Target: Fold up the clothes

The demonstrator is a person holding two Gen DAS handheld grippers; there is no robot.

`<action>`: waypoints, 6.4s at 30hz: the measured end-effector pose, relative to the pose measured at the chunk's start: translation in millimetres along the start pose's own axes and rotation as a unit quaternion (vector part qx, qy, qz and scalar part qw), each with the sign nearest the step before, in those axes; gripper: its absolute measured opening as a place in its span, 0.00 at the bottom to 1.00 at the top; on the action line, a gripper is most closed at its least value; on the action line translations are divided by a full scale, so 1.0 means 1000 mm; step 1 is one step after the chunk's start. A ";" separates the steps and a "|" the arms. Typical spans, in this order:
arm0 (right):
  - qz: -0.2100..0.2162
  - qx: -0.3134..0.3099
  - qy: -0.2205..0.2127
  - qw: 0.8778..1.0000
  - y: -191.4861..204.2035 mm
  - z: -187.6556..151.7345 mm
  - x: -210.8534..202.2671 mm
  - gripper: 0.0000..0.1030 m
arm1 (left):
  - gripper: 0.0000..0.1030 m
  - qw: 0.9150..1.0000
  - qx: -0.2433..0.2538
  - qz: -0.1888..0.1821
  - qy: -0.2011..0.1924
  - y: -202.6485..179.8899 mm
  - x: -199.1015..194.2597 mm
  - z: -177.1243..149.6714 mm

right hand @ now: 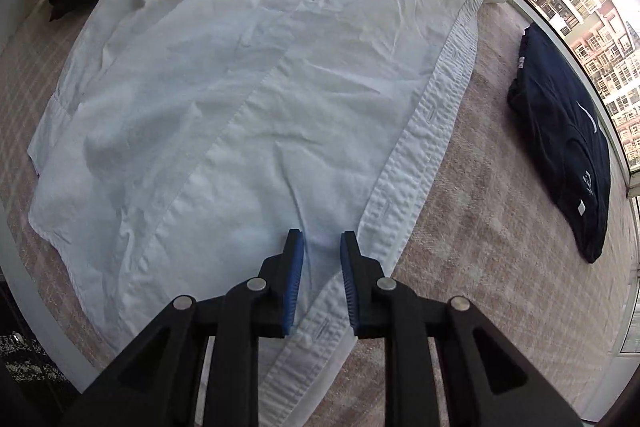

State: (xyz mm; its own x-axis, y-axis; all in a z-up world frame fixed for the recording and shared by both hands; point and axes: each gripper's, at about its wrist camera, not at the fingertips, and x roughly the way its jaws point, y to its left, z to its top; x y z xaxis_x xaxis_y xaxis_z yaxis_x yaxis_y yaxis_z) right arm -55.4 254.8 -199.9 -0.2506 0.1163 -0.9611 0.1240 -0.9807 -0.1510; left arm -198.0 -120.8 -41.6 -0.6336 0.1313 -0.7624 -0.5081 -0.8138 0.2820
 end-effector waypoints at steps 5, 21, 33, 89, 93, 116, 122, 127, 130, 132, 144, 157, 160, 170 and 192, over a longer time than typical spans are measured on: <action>-0.008 0.002 0.003 1.000 0.004 -0.002 -0.001 0.19 | 0.07 0.999 -0.002 0.037 0.019 0.073 0.019 0.027; -0.005 -0.017 0.013 1.000 0.015 -0.002 -0.009 0.19 | 0.31 0.954 -0.105 -0.265 0.097 -0.060 0.070 -0.080; 0.027 -0.012 -0.006 1.000 0.010 -0.020 -0.016 0.19 | 0.31 0.938 -0.077 -0.307 0.144 -0.171 0.111 -0.084; 0.241 -0.184 -0.127 0.944 0.135 0.285 -0.061 0.32 | 0.41 0.951 0.179 -0.215 0.131 0.103 0.145 0.037; 0.132 -0.198 -0.093 0.967 0.137 0.296 -0.033 0.32 | 0.46 0.930 0.221 -0.248 0.157 0.099 0.156 0.044; 0.173 -0.474 -0.108 0.857 0.244 0.354 -0.096 0.15 | 0.46 0.932 0.173 -0.301 0.109 0.111 0.127 0.012; 0.151 -0.475 -0.111 0.860 0.240 0.350 -0.095 0.05 | 0.46 0.931 0.184 -0.295 0.114 0.104 0.130 0.007; 0.147 -0.467 -0.120 0.864 0.230 0.351 -0.101 0.05 | 0.35 0.930 0.193 -0.293 0.111 0.102 0.126 0.013; 0.144 -0.465 -0.121 0.865 0.225 0.350 -0.103 0.05 | 0.15 0.926 0.200 -0.300 0.112 0.101 0.126 0.018; 0.141 -0.466 -0.121 0.865 0.223 0.348 -0.103 0.04 | 0.05 0.925 0.207 -0.298 0.111 0.099 0.128 0.020; 0.150 -0.442 -0.113 0.877 0.211 0.349 -0.102 0.04 | 0.44 0.928 0.238 -0.268 0.099 0.099 0.124 0.040; 0.142 -0.459 -0.111 0.870 0.223 0.347 -0.093 0.04 | 0.51 0.878 0.266 -0.364 0.160 0.089 0.160 0.059; 0.142 -0.460 -0.112 0.869 0.223 0.346 -0.092 0.04 | 0.51 0.870 0.274 -0.367 0.179 0.082 0.168 0.057; 0.266 -0.285 -0.154 0.908 0.121 0.366 -0.126 0.09 | 0.09 0.880 0.258 -0.358 0.176 0.066 0.154 0.055; 0.216 -0.056 -0.061 0.973 -0.052 0.325 0.058 0.09 | 0.06 0.937 0.200 -0.250 0.141 0.086 0.067 0.094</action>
State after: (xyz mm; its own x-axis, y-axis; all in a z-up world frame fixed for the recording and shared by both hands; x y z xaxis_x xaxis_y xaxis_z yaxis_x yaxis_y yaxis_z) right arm -388.5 261.9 -172.1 -0.2640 -0.3288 -0.9067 0.3448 -0.9101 0.2297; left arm -339.0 -128.8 -13.1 -0.1073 0.2388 -0.9651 -0.9143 -0.4050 0.0015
